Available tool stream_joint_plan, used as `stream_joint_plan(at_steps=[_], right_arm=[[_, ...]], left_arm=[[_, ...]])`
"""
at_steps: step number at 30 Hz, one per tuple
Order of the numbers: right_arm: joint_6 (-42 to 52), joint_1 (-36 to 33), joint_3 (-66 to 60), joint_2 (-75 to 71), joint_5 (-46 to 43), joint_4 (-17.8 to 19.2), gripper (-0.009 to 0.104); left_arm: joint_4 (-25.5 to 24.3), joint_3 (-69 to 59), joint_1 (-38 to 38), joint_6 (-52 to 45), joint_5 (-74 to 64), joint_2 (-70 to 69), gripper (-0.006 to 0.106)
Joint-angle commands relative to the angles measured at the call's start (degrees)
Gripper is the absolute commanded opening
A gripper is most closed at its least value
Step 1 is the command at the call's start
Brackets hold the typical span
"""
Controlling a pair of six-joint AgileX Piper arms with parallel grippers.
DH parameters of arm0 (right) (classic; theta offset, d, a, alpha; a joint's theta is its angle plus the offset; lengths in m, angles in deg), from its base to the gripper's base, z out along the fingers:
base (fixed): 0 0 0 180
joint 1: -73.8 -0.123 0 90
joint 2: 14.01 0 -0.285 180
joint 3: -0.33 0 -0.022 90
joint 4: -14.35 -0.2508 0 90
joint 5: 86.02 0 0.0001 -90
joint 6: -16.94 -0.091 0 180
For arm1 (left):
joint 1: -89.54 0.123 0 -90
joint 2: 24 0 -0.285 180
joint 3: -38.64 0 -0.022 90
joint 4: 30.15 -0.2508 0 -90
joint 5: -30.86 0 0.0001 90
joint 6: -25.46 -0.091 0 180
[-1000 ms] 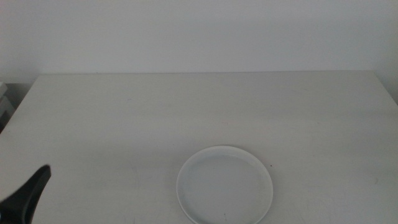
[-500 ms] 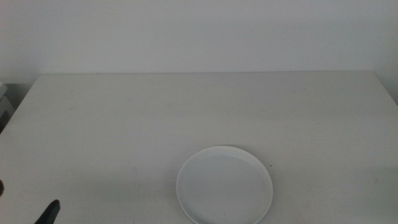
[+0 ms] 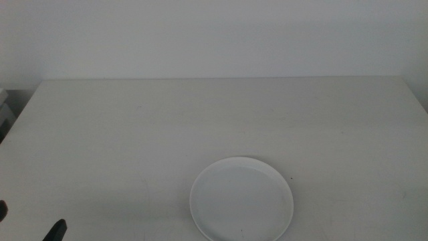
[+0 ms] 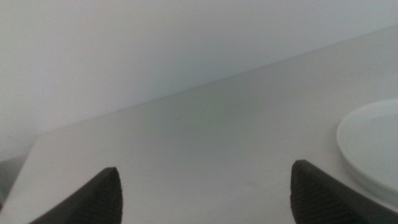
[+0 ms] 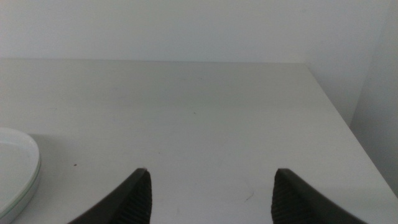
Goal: Stack the three bowls on top of each other.
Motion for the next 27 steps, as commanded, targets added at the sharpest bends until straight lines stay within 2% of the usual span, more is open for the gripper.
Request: stream_joint_plan(at_steps=[1, 6, 8, 11, 13, 18, 21, 23, 27], right_arm=[[0.51, 0.44, 1.57, -1.64, -4.72, 0.64, 0.049], [0.51, 0.39, 1.57, -1.64, -4.74, 0.64, 0.049], [0.51, 0.38, 1.57, -1.64, -4.74, 0.64, 0.049], [0.51, 0.38, 1.57, -1.64, -4.74, 0.64, 0.049], [0.51, 0.38, 1.57, -1.64, -4.74, 0.64, 0.049], [0.51, 0.38, 1.57, -1.64, -4.74, 0.64, 0.049], [0.51, 0.38, 1.57, -1.64, -4.74, 0.64, 0.049], [0.51, 0.38, 1.57, -1.64, -4.74, 0.64, 0.049], [0.51, 0.38, 1.57, -1.64, -4.74, 0.64, 0.049]], left_arm=[[4.48, 1.59, -0.41, 0.39, 3.84, -0.84, 0.092], [14.53, 1.59, -0.41, 0.39, 3.84, -0.84, 0.092], [15.45, 1.59, -0.41, -0.02, 4.17, -0.84, 0.092], [14.18, 1.57, -0.41, -1.0, 6.02, -0.84, 0.092], [9.39, 1.15, -0.36, 2.16, 5.96, -0.84, 0.092], [-12.7, -0.38, -0.36, 27.46, 5.96, -0.84, 0.092], [-20.85, -0.73, -0.36, 37.11, 6.01, -0.79, 0.092], [-22.94, -0.73, -0.36, 39.38, 6.01, -0.79, 0.092], [-22.88, -0.73, -0.36, 40.08, 5.91, -0.79, 0.092]])
